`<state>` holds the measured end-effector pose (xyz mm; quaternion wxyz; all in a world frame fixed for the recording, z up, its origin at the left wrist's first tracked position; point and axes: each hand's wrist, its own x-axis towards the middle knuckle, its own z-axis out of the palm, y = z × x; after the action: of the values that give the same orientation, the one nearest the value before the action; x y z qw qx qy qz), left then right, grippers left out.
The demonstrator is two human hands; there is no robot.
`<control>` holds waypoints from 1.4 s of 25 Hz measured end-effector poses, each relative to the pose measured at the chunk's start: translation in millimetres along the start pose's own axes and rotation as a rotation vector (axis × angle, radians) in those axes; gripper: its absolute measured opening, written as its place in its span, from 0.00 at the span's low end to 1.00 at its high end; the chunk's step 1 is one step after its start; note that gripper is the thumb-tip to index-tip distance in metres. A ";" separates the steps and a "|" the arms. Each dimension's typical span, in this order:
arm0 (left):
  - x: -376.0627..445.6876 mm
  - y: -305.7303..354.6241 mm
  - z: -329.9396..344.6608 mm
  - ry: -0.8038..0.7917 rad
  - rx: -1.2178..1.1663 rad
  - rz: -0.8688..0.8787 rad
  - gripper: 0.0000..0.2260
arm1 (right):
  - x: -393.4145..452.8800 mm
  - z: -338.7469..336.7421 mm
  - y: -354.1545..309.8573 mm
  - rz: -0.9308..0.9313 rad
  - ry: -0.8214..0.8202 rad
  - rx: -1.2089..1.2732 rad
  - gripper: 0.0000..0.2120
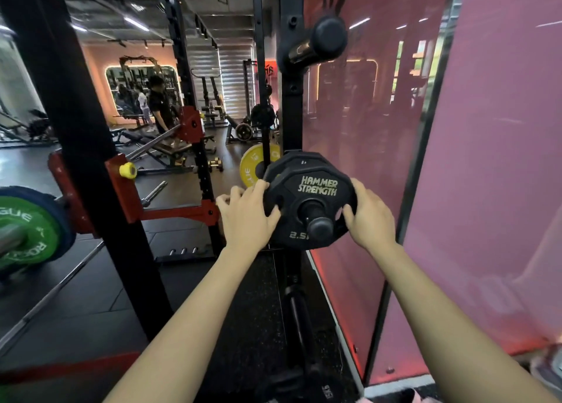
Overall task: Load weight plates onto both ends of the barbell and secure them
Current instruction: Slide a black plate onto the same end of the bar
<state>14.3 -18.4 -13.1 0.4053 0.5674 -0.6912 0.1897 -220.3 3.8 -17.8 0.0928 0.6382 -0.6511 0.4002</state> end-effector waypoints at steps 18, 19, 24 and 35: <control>-130.0 21.3 -150.8 -0.055 -0.431 -0.020 0.12 | -211.2 -171.8 -81.8 0.042 0.238 -0.177 0.24; -137.8 22.3 -160.1 -0.056 -0.429 -0.026 0.12 | -220.1 -178.0 -85.6 0.041 0.239 -0.172 0.24; -185.5 14.9 -210.9 -0.059 -0.420 -0.083 0.11 | -265.1 -199.2 -111.4 -0.006 0.224 -0.112 0.24; -312.9 -107.8 -356.6 -0.105 -0.087 -0.317 0.12 | -351.0 -144.8 -234.4 -0.141 -0.012 0.192 0.21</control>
<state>247.1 405.8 -63.4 0.4178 0.6602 -0.6209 0.0635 -5.4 393.6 -49.3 0.0553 0.6907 -0.5639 0.4493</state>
